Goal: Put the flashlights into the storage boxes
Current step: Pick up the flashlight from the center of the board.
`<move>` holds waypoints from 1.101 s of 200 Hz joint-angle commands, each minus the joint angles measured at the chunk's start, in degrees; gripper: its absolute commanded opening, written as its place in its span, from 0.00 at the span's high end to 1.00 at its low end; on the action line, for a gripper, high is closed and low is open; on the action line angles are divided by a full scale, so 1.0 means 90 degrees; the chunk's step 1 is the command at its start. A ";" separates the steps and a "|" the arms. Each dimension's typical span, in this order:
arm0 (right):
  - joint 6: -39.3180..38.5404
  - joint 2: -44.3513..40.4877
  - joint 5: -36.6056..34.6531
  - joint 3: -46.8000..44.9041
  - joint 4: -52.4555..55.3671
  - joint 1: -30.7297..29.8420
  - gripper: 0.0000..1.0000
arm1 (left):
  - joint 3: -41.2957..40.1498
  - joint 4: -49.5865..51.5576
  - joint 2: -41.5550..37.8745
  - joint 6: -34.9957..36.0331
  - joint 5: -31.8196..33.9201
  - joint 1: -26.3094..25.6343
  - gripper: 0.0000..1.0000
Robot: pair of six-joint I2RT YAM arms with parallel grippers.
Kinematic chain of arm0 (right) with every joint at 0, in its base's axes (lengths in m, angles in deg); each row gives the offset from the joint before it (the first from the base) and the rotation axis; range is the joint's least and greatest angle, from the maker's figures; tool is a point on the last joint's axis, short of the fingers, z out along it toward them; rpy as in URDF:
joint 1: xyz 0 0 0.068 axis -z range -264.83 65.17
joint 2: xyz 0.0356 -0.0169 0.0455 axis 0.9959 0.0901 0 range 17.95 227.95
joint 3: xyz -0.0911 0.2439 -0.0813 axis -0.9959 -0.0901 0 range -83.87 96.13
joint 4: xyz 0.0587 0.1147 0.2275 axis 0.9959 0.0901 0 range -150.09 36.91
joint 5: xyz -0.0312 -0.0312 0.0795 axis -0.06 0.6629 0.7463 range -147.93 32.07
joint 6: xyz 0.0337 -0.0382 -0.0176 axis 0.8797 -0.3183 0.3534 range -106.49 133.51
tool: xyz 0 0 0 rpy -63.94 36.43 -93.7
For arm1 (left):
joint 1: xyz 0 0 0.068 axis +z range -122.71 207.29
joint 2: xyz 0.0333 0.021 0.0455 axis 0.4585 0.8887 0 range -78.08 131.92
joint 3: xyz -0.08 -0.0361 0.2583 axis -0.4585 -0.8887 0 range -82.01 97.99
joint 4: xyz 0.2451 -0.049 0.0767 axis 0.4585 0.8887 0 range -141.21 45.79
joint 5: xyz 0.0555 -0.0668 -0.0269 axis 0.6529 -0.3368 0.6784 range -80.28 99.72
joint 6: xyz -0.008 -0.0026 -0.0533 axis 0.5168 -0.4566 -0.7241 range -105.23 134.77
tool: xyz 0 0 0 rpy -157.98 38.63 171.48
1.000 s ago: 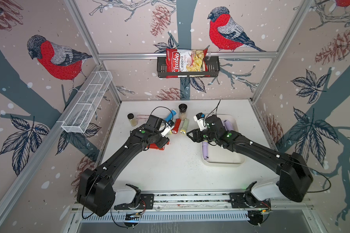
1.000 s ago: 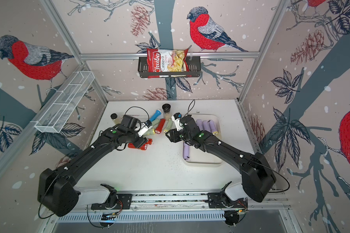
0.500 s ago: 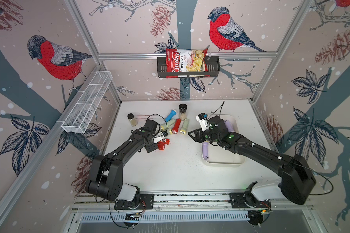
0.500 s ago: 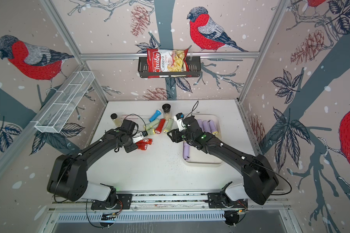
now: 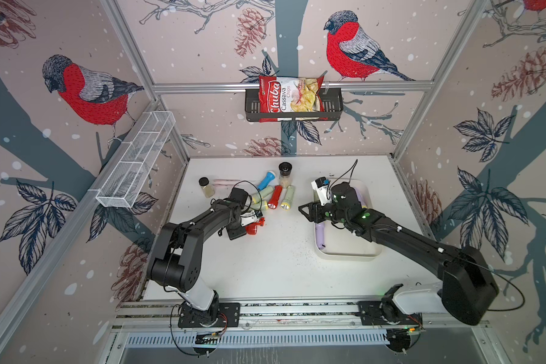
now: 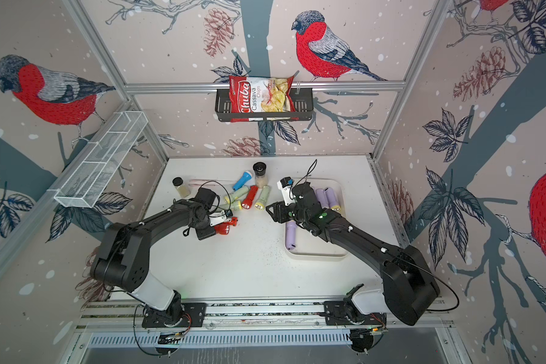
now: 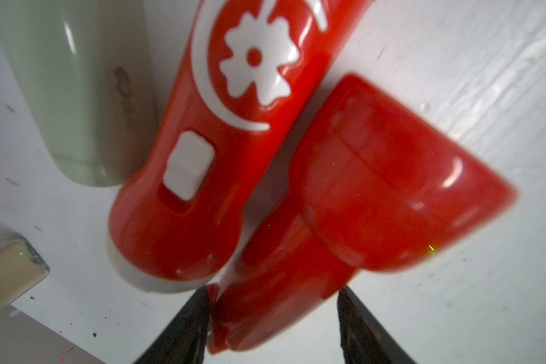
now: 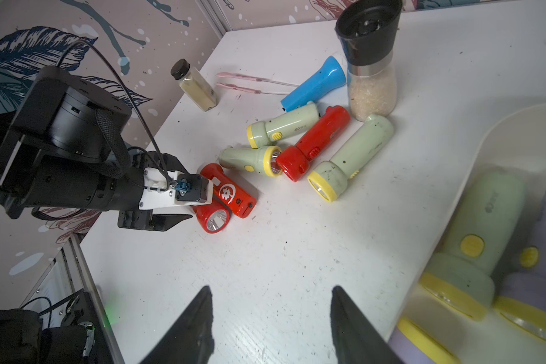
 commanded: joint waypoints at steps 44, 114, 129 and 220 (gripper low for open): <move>-0.0008 -0.0112 0.0136 -0.0095 -0.0198 0.0117 0.41 | -0.0113 0.0136 -0.0027 -0.0332 -0.0542 0.0005 0.44; 0.0046 -0.0156 0.0139 -0.0154 -0.0211 0.0146 0.41 | -0.0413 0.0009 -0.0207 -0.0436 -0.0607 0.0006 0.54; 0.0053 -0.0190 0.0140 -0.0164 -0.0220 0.0156 0.40 | -0.0419 0.0041 -0.0272 -0.0478 -0.0610 0.0005 0.58; 0.0229 -0.0841 0.0197 -0.0476 -0.0953 0.0313 0.39 | -0.0430 -0.0499 -0.2108 -0.1766 -0.2391 -0.0003 0.74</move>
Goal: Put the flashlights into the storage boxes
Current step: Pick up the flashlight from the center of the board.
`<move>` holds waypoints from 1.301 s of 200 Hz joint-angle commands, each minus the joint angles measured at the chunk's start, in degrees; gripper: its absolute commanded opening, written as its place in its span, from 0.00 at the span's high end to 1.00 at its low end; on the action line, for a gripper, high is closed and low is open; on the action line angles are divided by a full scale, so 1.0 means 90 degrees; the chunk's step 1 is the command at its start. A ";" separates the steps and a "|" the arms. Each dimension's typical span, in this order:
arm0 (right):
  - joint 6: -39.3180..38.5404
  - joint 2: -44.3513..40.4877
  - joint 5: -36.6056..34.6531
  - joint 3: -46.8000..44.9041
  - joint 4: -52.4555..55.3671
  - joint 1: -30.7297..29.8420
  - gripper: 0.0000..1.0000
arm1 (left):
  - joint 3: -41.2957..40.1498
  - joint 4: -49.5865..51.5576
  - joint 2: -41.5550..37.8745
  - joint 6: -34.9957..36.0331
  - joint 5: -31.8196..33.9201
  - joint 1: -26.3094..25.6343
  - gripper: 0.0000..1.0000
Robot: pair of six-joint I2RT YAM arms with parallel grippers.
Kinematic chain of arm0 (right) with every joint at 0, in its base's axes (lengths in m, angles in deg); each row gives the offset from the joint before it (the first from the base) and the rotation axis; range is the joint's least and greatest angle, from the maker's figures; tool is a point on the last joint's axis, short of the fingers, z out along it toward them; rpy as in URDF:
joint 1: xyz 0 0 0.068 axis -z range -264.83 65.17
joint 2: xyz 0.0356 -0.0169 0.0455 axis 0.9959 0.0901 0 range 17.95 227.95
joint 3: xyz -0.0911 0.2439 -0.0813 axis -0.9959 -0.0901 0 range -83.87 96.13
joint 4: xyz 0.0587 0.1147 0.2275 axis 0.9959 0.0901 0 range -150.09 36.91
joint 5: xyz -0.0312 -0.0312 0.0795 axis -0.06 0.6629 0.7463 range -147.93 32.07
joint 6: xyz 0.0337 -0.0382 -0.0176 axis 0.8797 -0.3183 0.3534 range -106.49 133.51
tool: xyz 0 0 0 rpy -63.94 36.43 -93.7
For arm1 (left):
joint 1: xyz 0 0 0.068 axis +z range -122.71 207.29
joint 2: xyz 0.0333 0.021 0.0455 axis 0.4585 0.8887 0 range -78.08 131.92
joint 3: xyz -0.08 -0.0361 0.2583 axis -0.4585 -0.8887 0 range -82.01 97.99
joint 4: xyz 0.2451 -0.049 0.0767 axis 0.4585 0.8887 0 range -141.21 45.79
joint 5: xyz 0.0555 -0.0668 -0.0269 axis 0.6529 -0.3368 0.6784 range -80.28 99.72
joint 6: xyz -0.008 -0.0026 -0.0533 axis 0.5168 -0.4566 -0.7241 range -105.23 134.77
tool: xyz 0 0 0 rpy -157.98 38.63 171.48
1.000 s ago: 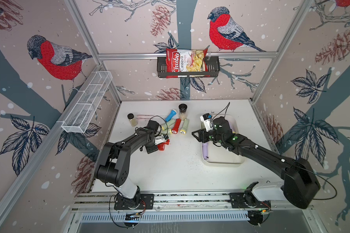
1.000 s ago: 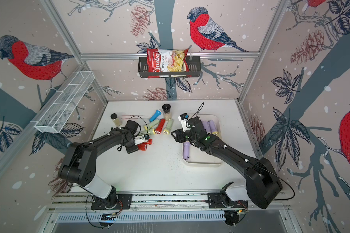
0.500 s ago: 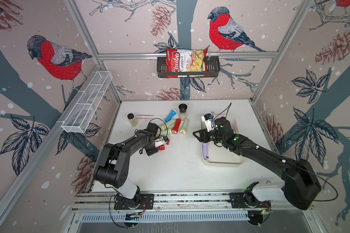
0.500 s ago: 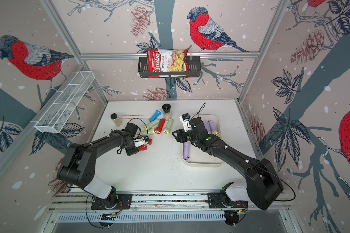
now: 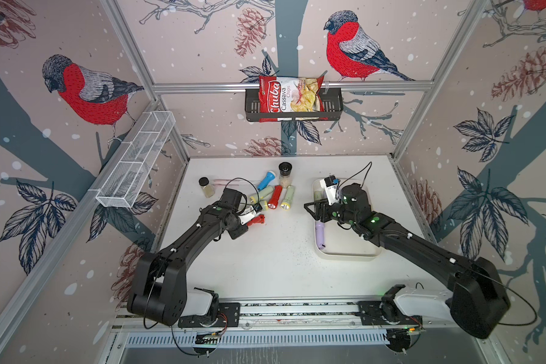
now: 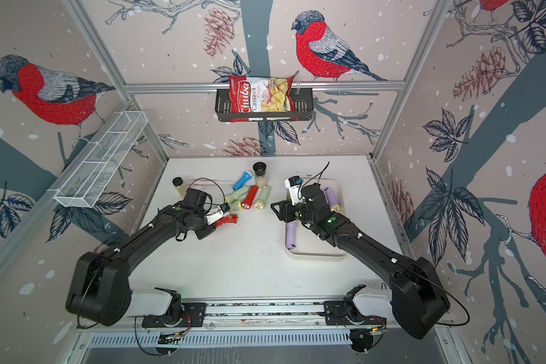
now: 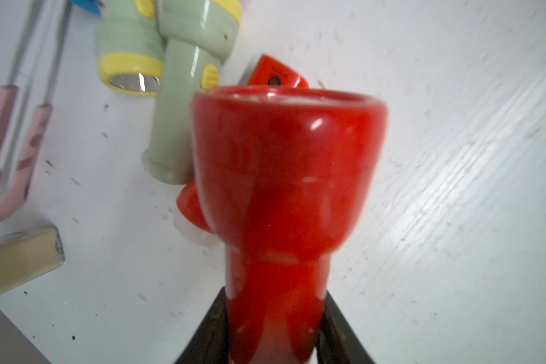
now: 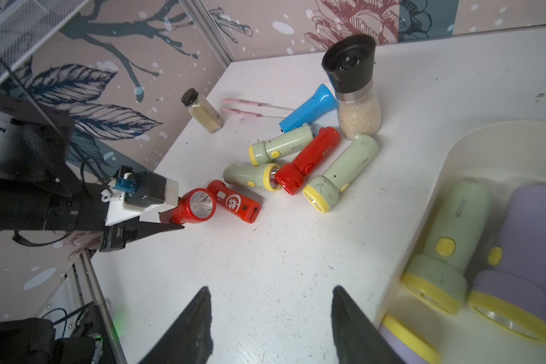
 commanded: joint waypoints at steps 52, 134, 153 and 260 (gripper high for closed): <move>0.0329 -0.0424 0.0955 -0.0255 -0.1806 0.0007 0.36 | -0.0887 -0.2750 -0.1308 -0.2677 -0.3062 0.0002 0.76; -0.0096 -0.0075 0.1484 0.0445 -0.2128 -0.0764 0.28 | -0.2484 -0.7454 -0.1764 -0.6208 -0.4192 -0.0563 0.79; -0.0163 0.0333 0.0950 0.0865 -0.1666 -0.1016 0.27 | -0.2412 -0.7334 -0.1635 -0.6169 -0.4001 -0.0796 0.79; 0.0295 0.1299 0.0321 0.1630 -0.1362 -0.1480 0.32 | -0.2530 -0.7717 -0.1480 -0.6741 -0.4008 -0.0976 0.79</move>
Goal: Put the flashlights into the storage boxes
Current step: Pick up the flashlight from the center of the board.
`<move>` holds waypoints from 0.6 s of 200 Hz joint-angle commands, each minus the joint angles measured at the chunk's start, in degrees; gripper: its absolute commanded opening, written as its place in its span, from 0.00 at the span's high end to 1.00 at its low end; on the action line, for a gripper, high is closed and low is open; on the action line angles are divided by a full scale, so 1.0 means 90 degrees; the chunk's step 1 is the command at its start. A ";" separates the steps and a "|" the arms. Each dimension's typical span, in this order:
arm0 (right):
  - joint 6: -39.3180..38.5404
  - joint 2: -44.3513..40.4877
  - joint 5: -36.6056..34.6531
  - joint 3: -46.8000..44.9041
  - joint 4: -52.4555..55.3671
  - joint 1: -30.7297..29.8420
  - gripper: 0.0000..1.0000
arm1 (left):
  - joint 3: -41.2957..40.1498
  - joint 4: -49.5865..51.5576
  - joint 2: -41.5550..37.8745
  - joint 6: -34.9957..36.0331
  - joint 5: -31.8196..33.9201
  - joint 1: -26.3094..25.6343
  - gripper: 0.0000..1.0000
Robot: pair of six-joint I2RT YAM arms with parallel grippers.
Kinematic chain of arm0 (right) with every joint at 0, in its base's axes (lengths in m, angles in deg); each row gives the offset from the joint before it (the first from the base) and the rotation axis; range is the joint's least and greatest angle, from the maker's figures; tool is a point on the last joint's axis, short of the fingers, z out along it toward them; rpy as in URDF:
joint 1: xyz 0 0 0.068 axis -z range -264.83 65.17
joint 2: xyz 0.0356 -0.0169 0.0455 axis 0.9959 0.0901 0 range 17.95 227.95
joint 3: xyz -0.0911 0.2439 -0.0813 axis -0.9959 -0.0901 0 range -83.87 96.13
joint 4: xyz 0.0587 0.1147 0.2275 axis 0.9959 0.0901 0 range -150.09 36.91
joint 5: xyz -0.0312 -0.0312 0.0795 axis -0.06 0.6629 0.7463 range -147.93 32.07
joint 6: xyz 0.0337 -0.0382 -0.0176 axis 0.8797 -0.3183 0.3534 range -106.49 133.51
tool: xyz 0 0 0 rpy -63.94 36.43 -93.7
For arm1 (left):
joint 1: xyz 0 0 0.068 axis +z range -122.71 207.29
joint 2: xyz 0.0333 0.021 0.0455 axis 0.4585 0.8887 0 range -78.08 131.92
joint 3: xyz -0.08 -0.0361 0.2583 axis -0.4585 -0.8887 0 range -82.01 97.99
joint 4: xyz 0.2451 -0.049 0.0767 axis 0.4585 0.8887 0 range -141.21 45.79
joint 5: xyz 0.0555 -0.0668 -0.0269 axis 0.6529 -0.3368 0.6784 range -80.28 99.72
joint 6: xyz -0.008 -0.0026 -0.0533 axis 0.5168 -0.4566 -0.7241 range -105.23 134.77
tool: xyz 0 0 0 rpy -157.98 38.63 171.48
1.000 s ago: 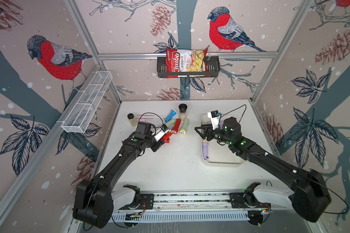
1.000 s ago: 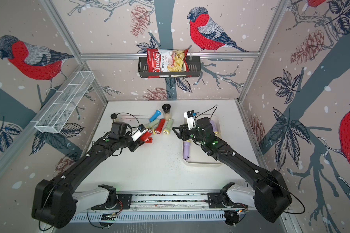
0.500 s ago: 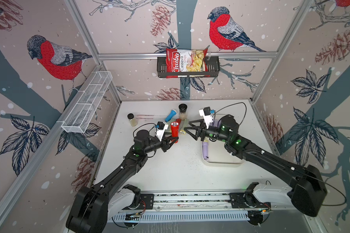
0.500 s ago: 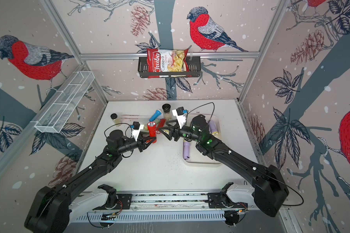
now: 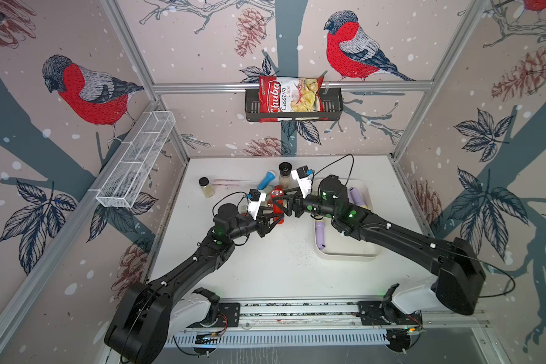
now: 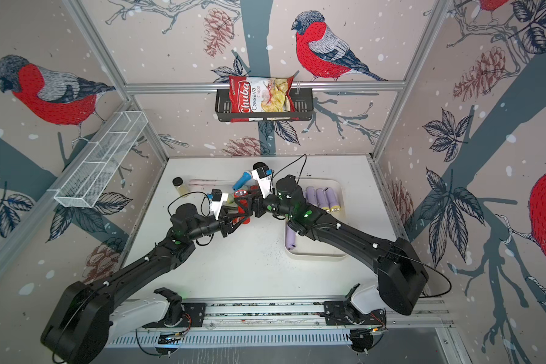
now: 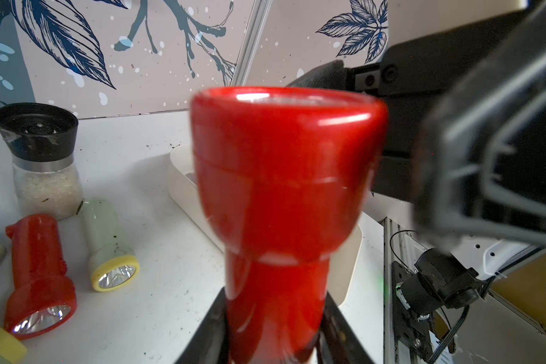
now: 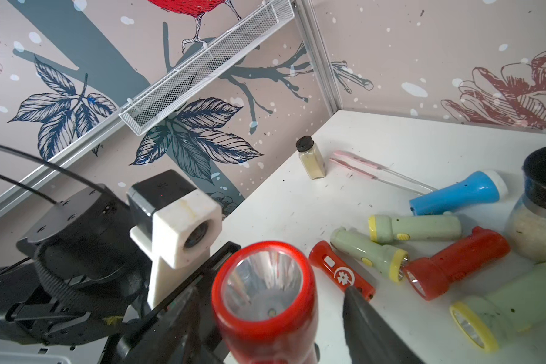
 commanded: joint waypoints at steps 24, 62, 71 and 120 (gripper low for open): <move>0.0083 0.0182 -0.0043 0.0176 -0.0007 -0.0143 0.33 | -0.0016 -0.0421 -0.0080 -0.0158 0.0032 -0.0020 0.79; 0.0093 0.0282 -0.0072 0.0182 0.0151 -0.0277 0.36 | -0.0102 -0.0430 -0.0174 -0.0261 0.0099 -0.0069 0.79; 0.0108 0.0283 -0.0096 0.0157 0.0149 -0.0305 0.39 | -0.0122 -0.0431 -0.0202 -0.0273 0.0109 -0.0069 0.79; 0.0149 0.0181 -0.0255 0.0111 0.0173 -0.0333 0.55 | -0.0168 -0.0364 -0.0353 -0.0302 0.0290 -0.0089 0.77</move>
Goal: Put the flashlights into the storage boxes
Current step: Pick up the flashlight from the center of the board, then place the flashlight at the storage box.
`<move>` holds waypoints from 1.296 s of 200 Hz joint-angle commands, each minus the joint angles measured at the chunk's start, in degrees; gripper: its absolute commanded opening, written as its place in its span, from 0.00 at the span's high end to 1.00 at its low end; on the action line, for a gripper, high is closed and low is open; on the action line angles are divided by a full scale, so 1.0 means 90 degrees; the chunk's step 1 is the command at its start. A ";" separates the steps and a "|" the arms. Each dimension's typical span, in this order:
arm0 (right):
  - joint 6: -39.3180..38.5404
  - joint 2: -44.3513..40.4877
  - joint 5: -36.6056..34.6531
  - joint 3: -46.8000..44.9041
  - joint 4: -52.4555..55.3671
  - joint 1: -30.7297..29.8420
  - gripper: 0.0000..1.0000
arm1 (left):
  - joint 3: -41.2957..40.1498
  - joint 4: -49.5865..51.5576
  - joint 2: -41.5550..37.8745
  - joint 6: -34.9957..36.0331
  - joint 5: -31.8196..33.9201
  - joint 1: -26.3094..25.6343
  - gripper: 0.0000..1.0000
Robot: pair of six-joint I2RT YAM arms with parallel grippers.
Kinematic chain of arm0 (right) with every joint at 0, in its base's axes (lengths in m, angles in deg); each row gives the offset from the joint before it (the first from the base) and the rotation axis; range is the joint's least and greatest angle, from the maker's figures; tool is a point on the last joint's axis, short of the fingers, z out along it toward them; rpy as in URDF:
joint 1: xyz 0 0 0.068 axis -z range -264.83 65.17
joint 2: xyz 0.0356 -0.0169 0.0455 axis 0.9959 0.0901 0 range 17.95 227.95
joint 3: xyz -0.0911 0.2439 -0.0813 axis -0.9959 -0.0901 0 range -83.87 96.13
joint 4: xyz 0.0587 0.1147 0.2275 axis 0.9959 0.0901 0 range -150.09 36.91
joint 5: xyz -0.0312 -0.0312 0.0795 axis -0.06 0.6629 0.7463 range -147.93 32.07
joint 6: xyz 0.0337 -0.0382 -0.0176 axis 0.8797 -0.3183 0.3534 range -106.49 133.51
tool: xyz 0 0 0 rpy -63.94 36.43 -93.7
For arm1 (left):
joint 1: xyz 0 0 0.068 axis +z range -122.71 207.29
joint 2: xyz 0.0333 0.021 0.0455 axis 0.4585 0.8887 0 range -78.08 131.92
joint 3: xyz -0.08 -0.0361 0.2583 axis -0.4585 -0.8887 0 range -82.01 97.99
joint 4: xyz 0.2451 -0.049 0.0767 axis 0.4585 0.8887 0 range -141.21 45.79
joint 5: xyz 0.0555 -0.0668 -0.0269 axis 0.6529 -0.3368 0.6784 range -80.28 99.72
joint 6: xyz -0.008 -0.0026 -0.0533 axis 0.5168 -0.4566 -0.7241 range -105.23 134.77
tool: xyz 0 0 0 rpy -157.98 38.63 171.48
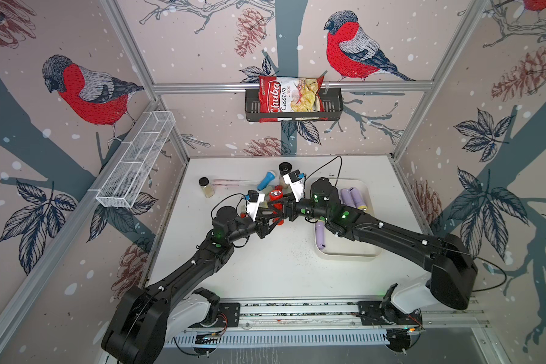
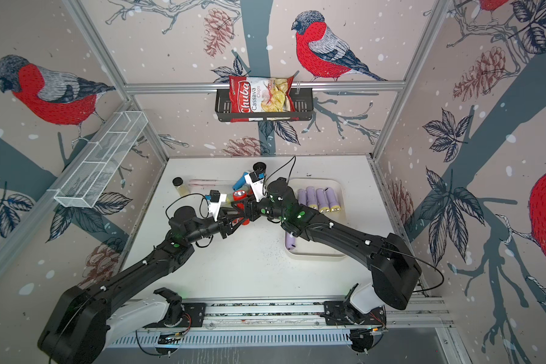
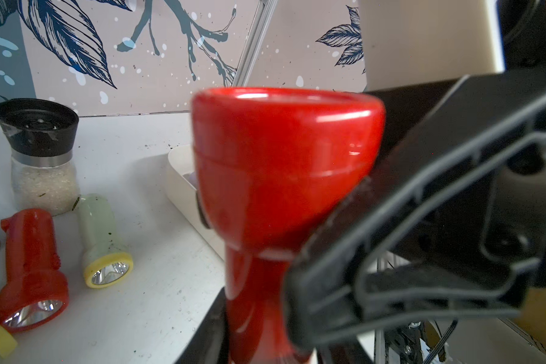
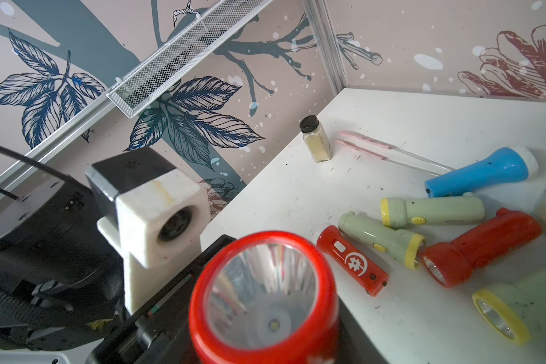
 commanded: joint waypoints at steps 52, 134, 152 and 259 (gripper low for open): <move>0.0337 -0.0335 -0.0219 -0.0295 0.0061 0.0155 0.61 | -0.0060 -0.0140 -0.0148 -0.0022 0.0409 -0.0016 0.54; 0.0415 -0.0940 0.0369 -0.0990 0.0845 0.1520 0.62 | -0.0021 0.0401 -0.0157 0.0049 0.1617 -0.0036 0.22; 0.0223 -0.1068 0.0474 -0.1080 0.1310 0.2014 0.62 | 0.0073 0.0638 -0.0083 0.0075 0.1921 -0.0025 0.21; -0.0749 -0.0889 0.1028 -0.1474 0.3273 0.4591 0.61 | 0.0992 0.1414 0.1165 0.0906 0.2763 -0.1022 0.21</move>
